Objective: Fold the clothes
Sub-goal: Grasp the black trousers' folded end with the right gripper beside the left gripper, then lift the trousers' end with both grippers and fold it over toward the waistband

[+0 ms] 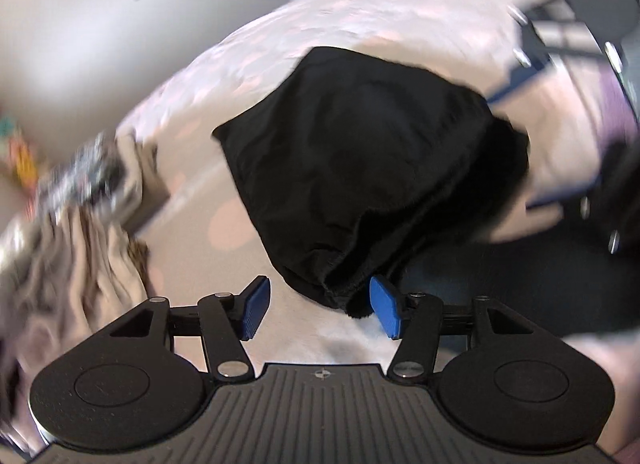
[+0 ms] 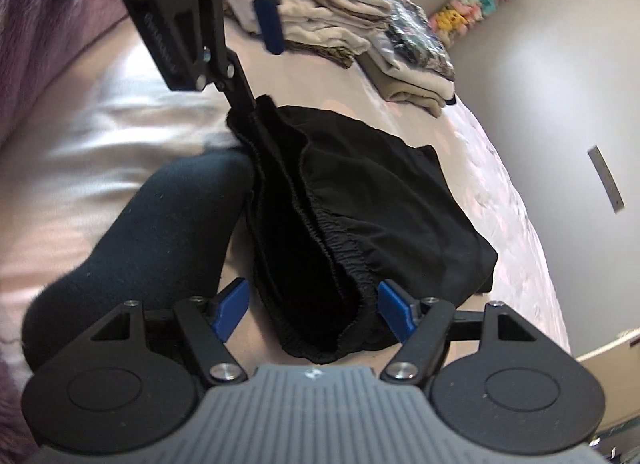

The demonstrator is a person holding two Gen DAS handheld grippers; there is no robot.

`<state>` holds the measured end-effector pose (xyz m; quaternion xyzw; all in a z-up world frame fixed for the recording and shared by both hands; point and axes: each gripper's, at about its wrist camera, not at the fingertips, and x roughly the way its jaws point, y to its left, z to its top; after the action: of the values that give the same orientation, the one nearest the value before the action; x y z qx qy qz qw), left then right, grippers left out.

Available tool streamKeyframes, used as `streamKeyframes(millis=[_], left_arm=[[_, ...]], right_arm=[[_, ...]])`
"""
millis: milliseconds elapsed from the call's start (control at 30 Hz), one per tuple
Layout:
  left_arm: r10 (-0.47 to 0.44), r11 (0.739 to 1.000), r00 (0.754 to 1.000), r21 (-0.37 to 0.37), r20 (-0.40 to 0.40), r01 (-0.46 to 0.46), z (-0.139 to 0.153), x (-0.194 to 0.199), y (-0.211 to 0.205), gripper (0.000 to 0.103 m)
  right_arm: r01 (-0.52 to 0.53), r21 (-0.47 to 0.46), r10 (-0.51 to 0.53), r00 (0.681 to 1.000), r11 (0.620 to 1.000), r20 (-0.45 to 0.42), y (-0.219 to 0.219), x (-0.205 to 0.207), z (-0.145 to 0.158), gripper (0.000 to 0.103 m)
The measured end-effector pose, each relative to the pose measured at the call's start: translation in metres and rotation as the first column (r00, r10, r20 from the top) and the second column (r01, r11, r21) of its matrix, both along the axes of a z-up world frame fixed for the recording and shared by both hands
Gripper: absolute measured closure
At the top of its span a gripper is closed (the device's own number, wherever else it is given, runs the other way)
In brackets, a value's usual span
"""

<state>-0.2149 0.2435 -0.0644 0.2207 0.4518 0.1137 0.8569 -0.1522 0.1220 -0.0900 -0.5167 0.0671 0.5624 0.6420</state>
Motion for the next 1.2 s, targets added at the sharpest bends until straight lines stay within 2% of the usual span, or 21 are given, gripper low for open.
streamKeyframes(millis=[167, 333, 500, 567, 633, 733, 833, 967, 1067, 1133, 1200], left_arm=[[-0.123, 0.981, 0.988, 0.139, -0.092, 0.135, -0.022, -0.002, -0.017, 0.049], [-0.2, 0.924, 0.968, 0.3, -0.152, 0.238, -0.044, 0.0, -0.028, 0.049], [-0.249, 0.879, 0.952, 0.372, -0.175, 0.299, -0.058, 0.008, -0.033, 0.049], [-0.264, 0.863, 0.943, 0.389, -0.201, 0.324, -0.064, 0.01, -0.035, 0.053], [-0.268, 0.873, 0.938, 0.357, -0.218, 0.333, -0.064, 0.012, -0.032, 0.071], [-0.266, 0.902, 0.942, 0.292, -0.207, 0.319, -0.058, 0.015, -0.024, 0.077], [-0.253, 0.928, 0.95, 0.232, -0.184, 0.292, -0.048, 0.017, -0.016, 0.081], [-0.197, 0.973, 0.971, 0.097, -0.138, 0.211, -0.029, 0.026, 0.003, 0.083], [-0.15, 0.989, 0.984, -0.002, -0.097, 0.151, -0.015, 0.03, 0.016, 0.083], [-0.134, 0.991, 0.988, -0.029, -0.083, 0.132, -0.01, 0.031, 0.02, 0.084], [-0.131, 0.991, 0.988, -0.018, -0.081, 0.13, -0.007, 0.03, 0.019, 0.084]], right_arm=[[0.002, 0.01, -0.002, 1.0, 1.0, -0.013, 0.002, 0.0, -0.006, 0.028], [0.006, 0.018, -0.006, 1.0, 1.0, 0.0, 0.006, 0.0, -0.011, 0.028], [-0.011, 0.012, 0.011, 0.999, 1.0, 0.046, 0.01, -0.001, -0.016, 0.028], [-0.017, 0.008, 0.016, 0.999, 1.0, 0.049, 0.012, -0.001, -0.017, 0.028], [-0.022, 0.001, 0.022, 0.999, 1.0, 0.043, 0.014, 0.001, -0.017, 0.028], [-0.044, -0.025, 0.045, 0.999, 0.999, 0.031, 0.02, 0.006, -0.017, 0.028], [-0.063, -0.065, 0.066, 0.997, 0.996, 0.043, 0.027, 0.012, -0.02, 0.028], [-0.08, -0.089, 0.087, 0.993, 0.993, 0.074, 0.033, 0.017, -0.025, 0.028], [-0.065, -0.097, 0.079, 0.986, 0.993, 0.145, 0.036, 0.019, -0.034, 0.032], [-0.065, -0.106, 0.083, 0.982, 0.992, 0.172, 0.035, 0.017, -0.042, 0.043], [-0.067, -0.086, 0.081, 0.982, 0.994, 0.172, 0.031, 0.016, -0.043, 0.053]])
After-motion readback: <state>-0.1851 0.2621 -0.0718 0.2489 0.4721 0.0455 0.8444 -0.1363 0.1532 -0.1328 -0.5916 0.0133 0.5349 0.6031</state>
